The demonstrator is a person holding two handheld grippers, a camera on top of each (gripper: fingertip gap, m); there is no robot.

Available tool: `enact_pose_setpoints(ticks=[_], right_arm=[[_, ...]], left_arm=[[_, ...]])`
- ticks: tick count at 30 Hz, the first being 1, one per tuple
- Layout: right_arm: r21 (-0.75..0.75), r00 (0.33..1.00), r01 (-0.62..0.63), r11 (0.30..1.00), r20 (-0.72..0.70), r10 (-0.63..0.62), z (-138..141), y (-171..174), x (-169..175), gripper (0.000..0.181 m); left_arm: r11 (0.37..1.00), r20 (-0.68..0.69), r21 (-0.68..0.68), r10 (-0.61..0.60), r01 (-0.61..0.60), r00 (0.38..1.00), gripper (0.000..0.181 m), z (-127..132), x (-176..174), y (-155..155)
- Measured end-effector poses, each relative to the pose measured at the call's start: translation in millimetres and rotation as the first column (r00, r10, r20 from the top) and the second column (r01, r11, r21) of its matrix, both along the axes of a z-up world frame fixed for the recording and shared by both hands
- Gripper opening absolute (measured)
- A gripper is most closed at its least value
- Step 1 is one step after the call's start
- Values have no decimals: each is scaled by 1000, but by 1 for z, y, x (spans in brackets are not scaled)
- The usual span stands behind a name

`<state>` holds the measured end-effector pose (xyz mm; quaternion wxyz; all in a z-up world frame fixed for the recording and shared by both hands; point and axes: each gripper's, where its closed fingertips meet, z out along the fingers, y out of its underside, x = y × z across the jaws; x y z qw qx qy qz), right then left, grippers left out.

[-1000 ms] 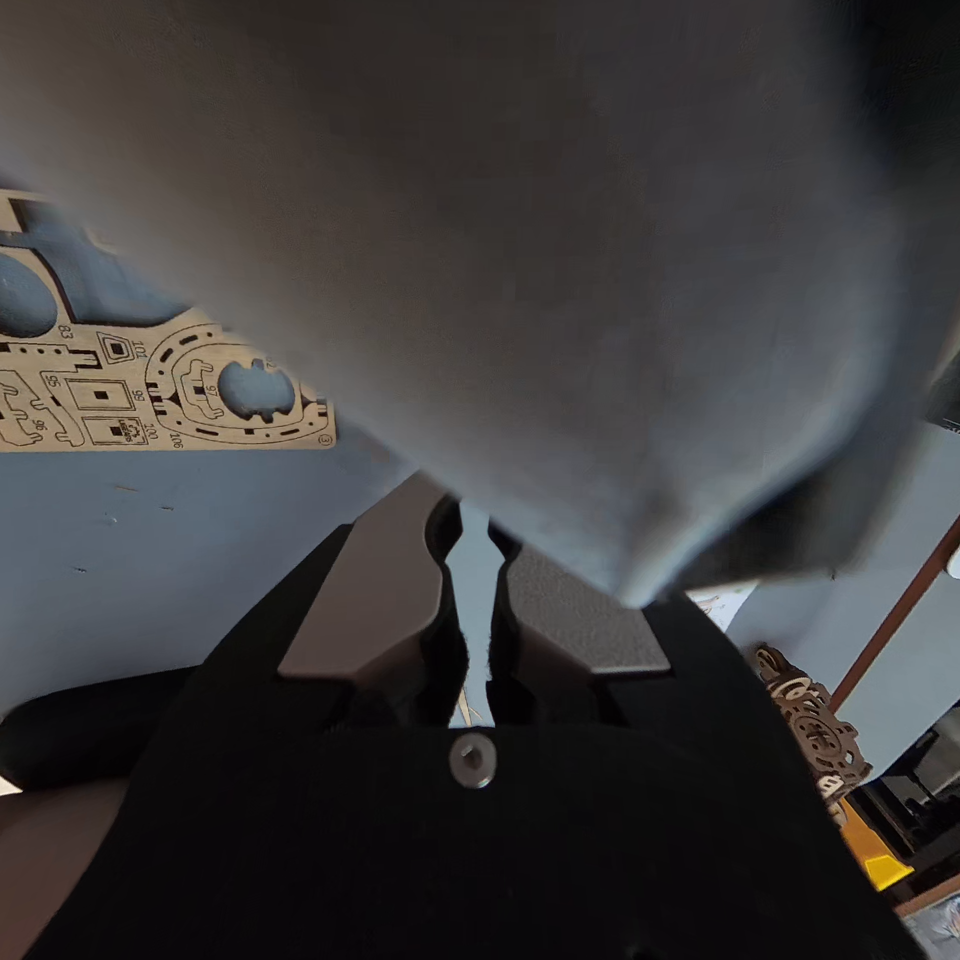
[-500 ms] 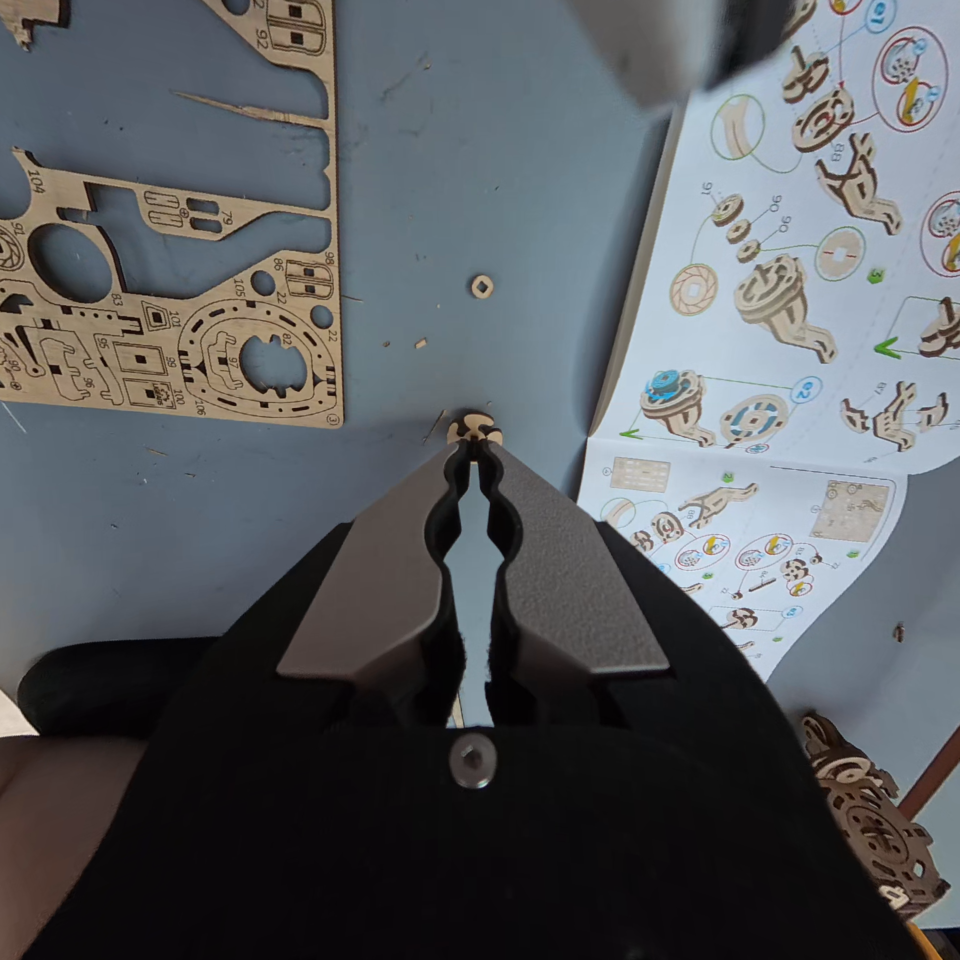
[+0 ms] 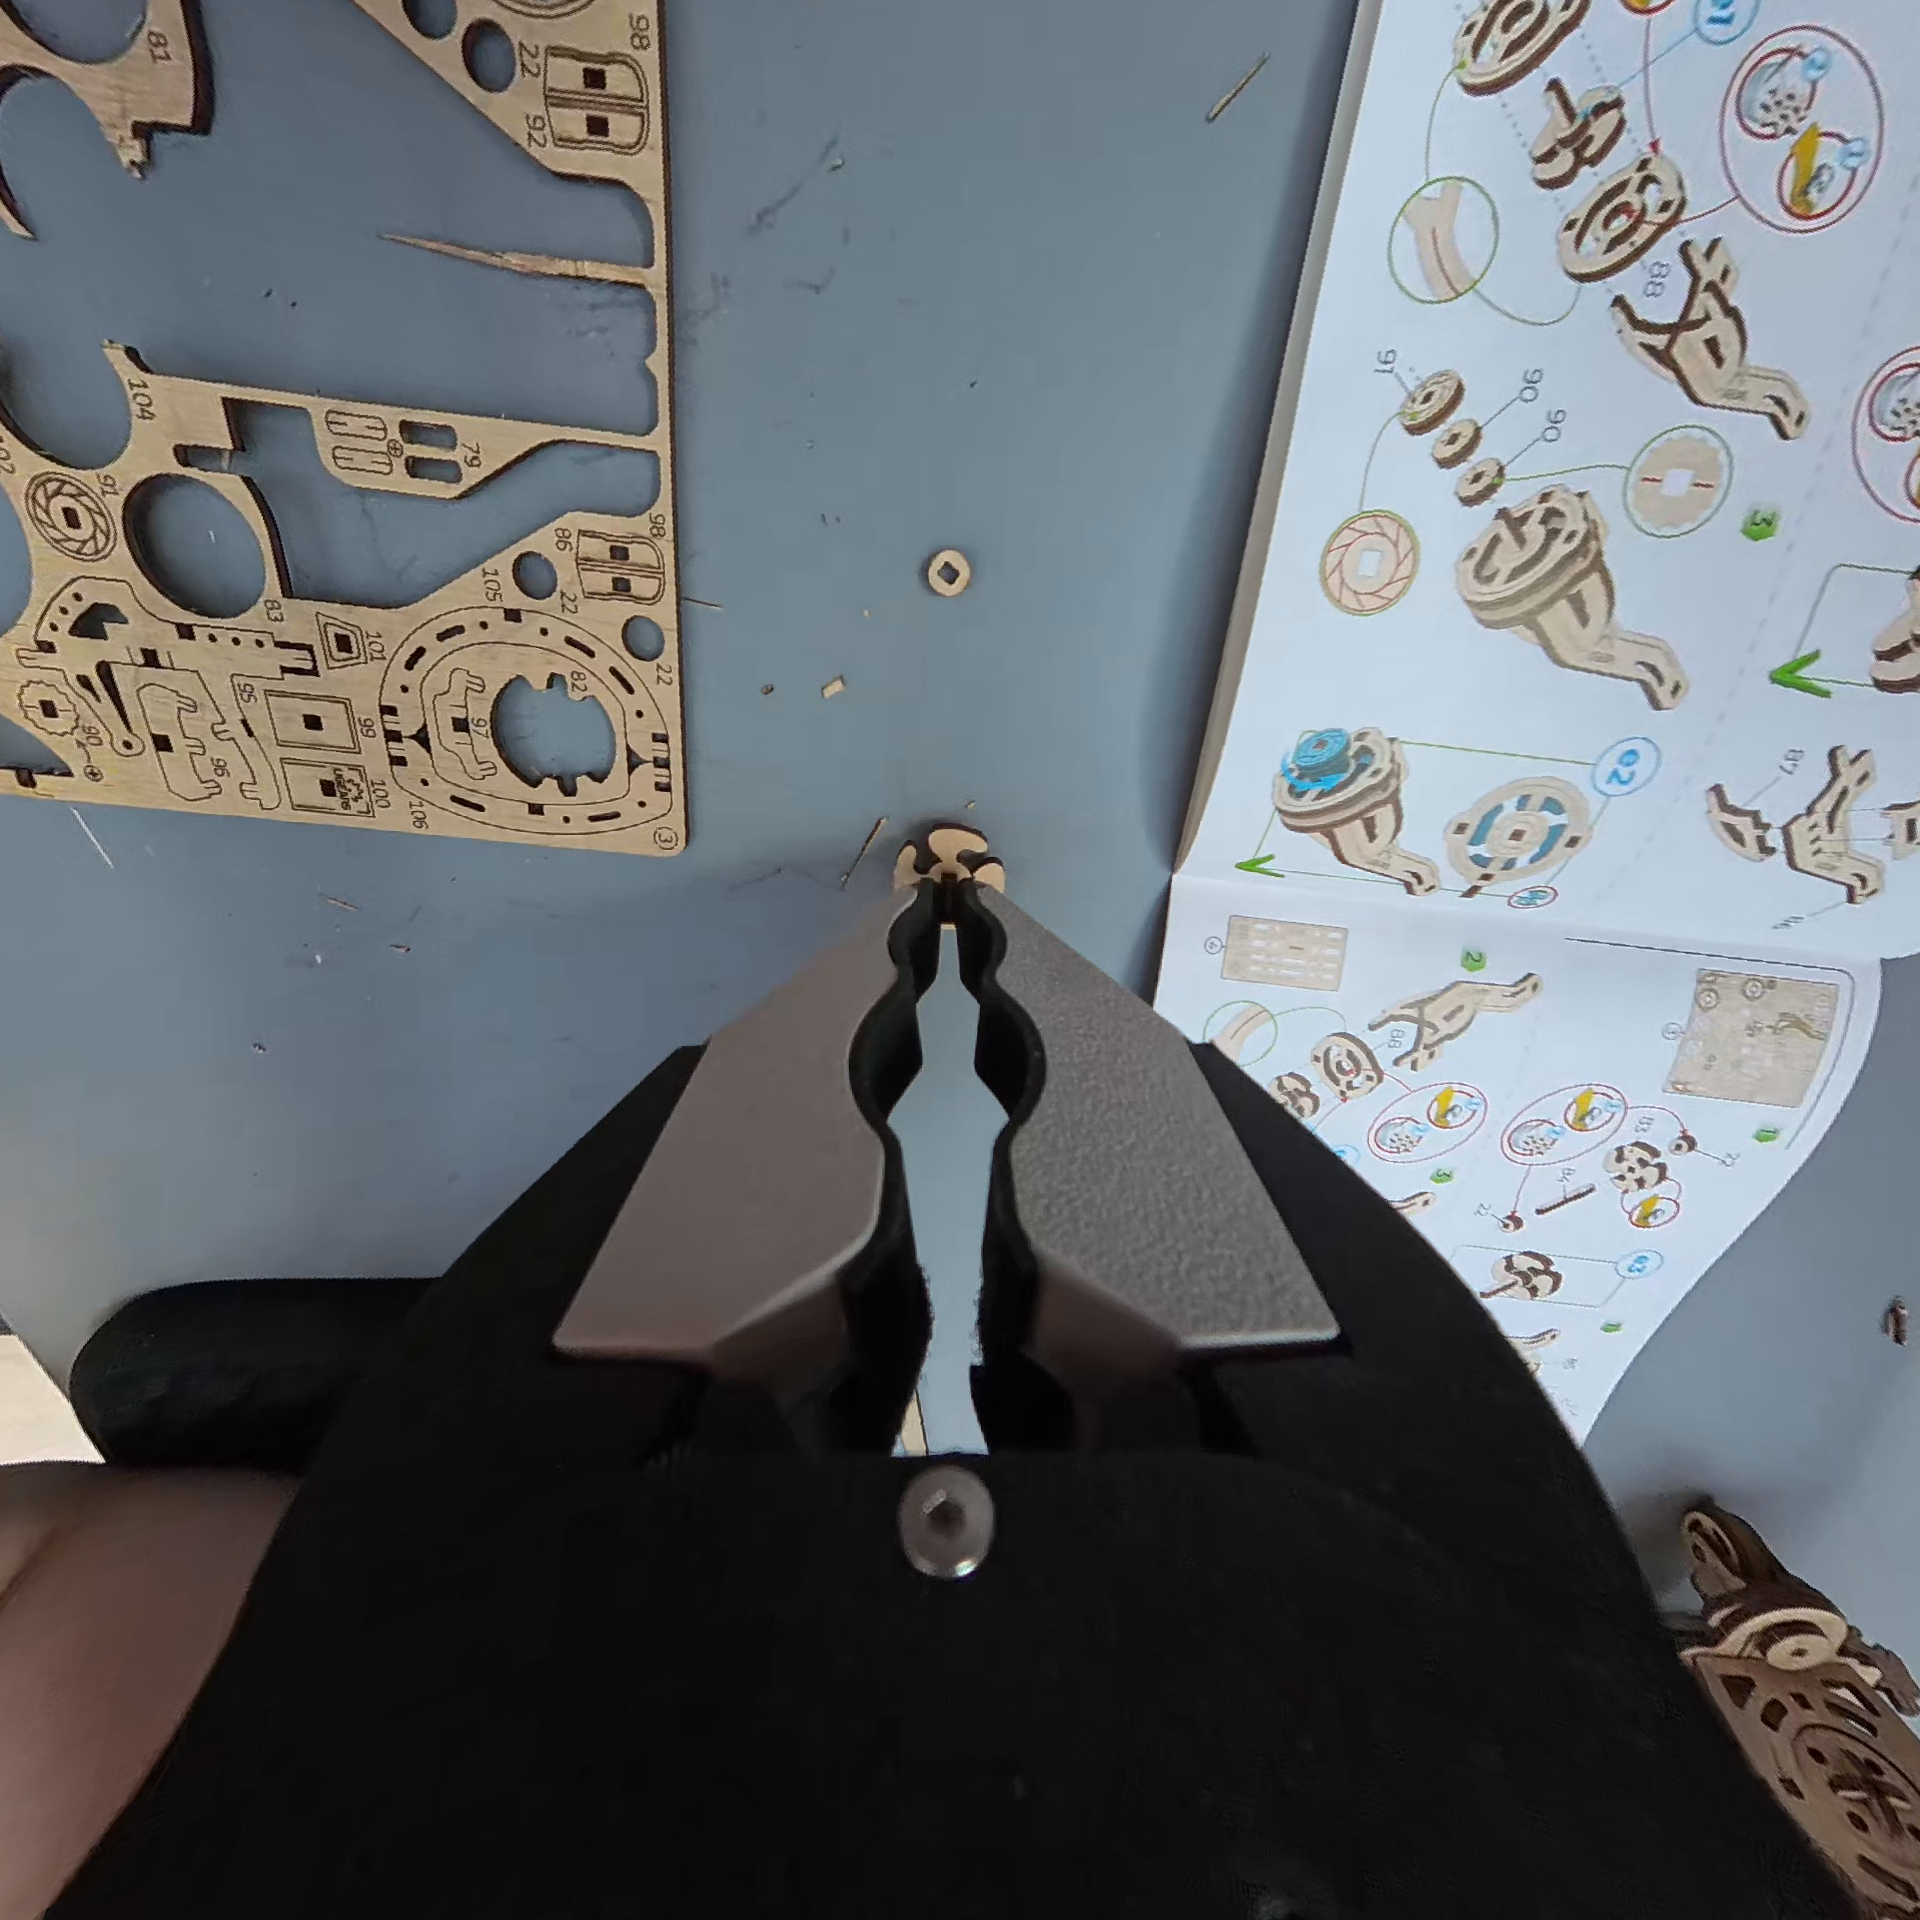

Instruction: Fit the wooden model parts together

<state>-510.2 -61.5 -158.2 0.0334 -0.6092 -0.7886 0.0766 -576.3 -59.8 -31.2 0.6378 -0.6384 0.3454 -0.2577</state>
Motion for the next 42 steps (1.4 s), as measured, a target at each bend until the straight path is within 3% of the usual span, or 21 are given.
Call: enact_pose_setpoints(ticks=[33,38,42], right_arm=[[65,999,-13,998,48,10,0,-1,0,2],[84,997,-64,994,56,60,-1,-6,1,2],[25,998,42,999,55,-43,-1,-4,1,2]], left_arm=[[1000,-8,-3,-4,4,1000,28,-2,2,0],[1000,-8,-2,-4,4,1000,28,-1,2,0],[1000,-3,-4,-5,5,1000,28,-1,1,0]])
